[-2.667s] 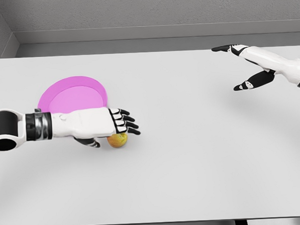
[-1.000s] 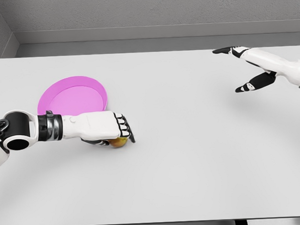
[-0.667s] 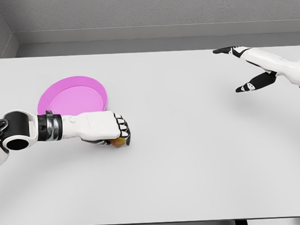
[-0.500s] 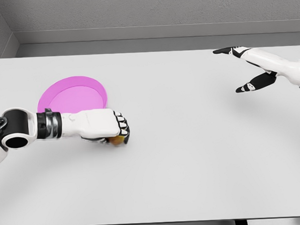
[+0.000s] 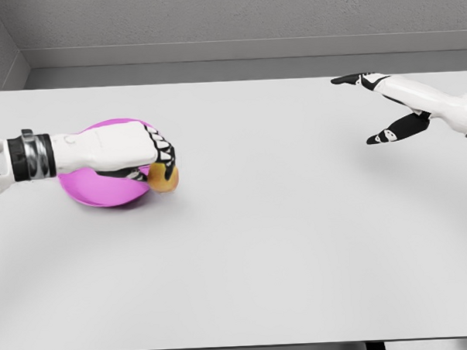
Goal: Put the apple on the plate with both arms
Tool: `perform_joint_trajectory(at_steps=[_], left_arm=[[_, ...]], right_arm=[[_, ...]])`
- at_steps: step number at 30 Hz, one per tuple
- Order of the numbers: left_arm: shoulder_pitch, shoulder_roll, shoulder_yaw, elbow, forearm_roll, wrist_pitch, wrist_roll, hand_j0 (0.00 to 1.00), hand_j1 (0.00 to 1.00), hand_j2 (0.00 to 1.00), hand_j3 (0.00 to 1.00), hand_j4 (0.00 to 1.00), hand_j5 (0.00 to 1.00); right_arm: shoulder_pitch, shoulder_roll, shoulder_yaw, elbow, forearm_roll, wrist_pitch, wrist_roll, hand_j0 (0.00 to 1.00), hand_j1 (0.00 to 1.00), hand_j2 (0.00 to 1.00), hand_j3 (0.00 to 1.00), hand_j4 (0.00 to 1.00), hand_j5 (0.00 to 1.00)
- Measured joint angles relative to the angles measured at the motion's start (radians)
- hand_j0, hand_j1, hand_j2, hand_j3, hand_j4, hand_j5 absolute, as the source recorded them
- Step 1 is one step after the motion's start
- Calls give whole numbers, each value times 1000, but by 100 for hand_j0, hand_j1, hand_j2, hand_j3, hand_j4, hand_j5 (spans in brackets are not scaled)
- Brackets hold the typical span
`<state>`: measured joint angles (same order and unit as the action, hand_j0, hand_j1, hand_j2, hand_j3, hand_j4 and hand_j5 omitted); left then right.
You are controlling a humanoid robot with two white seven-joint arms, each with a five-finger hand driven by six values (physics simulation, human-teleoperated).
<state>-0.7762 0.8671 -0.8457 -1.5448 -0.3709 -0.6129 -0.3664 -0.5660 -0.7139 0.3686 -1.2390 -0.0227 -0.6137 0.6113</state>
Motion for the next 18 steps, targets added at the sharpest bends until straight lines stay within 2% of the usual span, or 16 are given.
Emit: perform_joint_trajectory(at_steps=[4,5,6,7,13,16,18], left_arm=[[0,19,64,127,17,-1,-1,42,42,42,42,42,42],[0,21,76,151,19,0,-1,47,47,47,47,47,47],[5,21,85,171,22,0,-1,83,83,83,83,83,83],[9,17,91,185,27,0,1,99,99,99,99,99,99],[0,-4,99,201,70,0,5,100,100,100,100,100,100],[2,-23,97,152,74,0,6,100,100,100,100,100,100],[5,-69,91,92,75,0,5,100,100,100,100,100,100]], right_arm=[[0,0,1,0,0,0,0,100,100,100,100,100,100],[0,0,1,0,0,0,0,100,100,100,100,100,100],[0,0,1,0,0,0,0,100,100,100,100,100,100],[2,0,1,0,0,0,0,100,100,100,100,100,100],[11,0,2,0,0,0,0,100,100,100,100,100,100],[11,0,2,0,0,0,0,100,100,100,100,100,100],[11,0,2,0,0,0,0,100,100,100,100,100,100]])
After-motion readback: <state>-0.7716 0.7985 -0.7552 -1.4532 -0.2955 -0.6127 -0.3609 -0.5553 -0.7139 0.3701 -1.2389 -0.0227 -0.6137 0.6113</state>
